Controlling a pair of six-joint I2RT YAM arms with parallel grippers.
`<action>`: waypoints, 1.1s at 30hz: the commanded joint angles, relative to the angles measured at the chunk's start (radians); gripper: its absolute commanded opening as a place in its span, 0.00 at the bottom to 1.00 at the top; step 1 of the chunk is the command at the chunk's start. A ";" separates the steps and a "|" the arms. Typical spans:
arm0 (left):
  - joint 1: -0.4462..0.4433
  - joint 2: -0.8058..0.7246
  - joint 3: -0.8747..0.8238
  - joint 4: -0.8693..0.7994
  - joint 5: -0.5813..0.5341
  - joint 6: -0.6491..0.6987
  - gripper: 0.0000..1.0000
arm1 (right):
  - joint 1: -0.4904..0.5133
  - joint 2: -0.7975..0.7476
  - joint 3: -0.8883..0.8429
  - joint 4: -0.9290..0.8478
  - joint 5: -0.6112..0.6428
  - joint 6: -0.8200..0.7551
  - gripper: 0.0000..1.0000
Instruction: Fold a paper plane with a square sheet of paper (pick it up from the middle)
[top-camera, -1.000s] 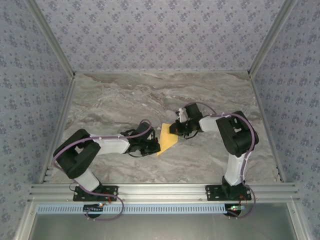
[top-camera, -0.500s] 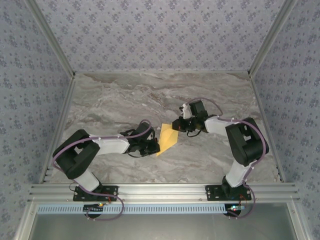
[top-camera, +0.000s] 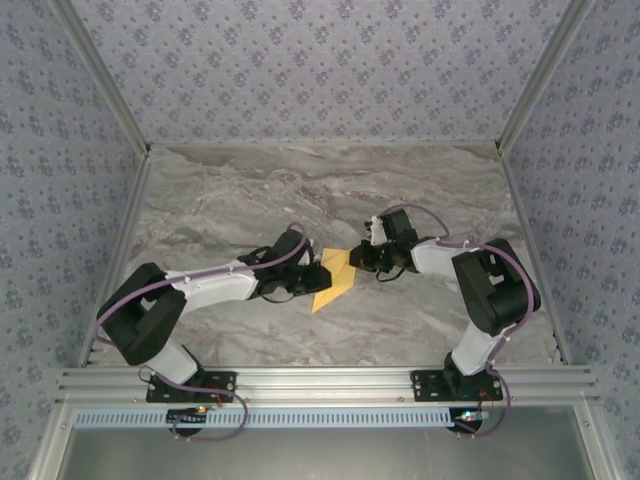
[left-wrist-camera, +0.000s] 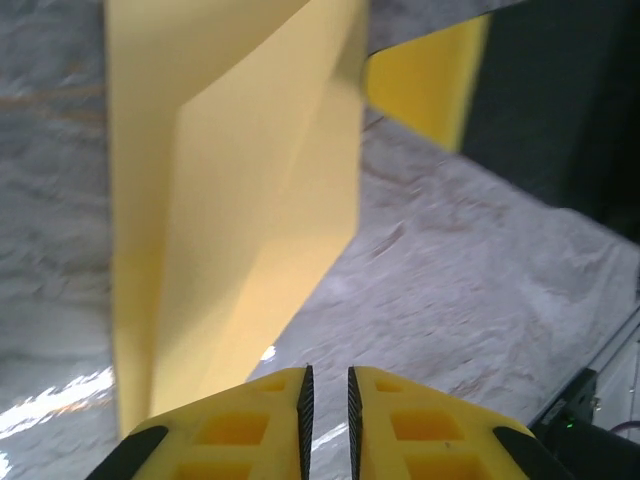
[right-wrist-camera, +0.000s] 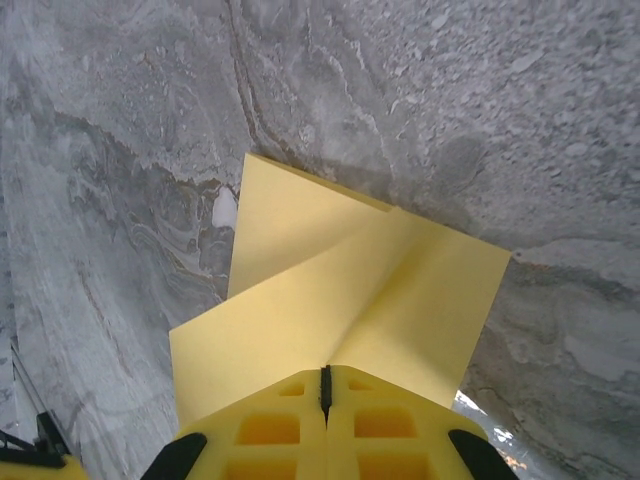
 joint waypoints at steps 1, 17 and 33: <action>0.006 0.053 0.050 -0.005 -0.011 0.045 0.20 | 0.004 -0.017 -0.013 0.030 0.024 0.031 0.03; 0.017 0.149 0.044 -0.062 -0.099 0.028 0.08 | 0.053 0.065 0.035 0.070 -0.039 0.022 0.02; 0.016 0.177 0.001 -0.099 -0.133 -0.018 0.00 | 0.093 0.157 0.119 -0.006 -0.061 -0.039 0.01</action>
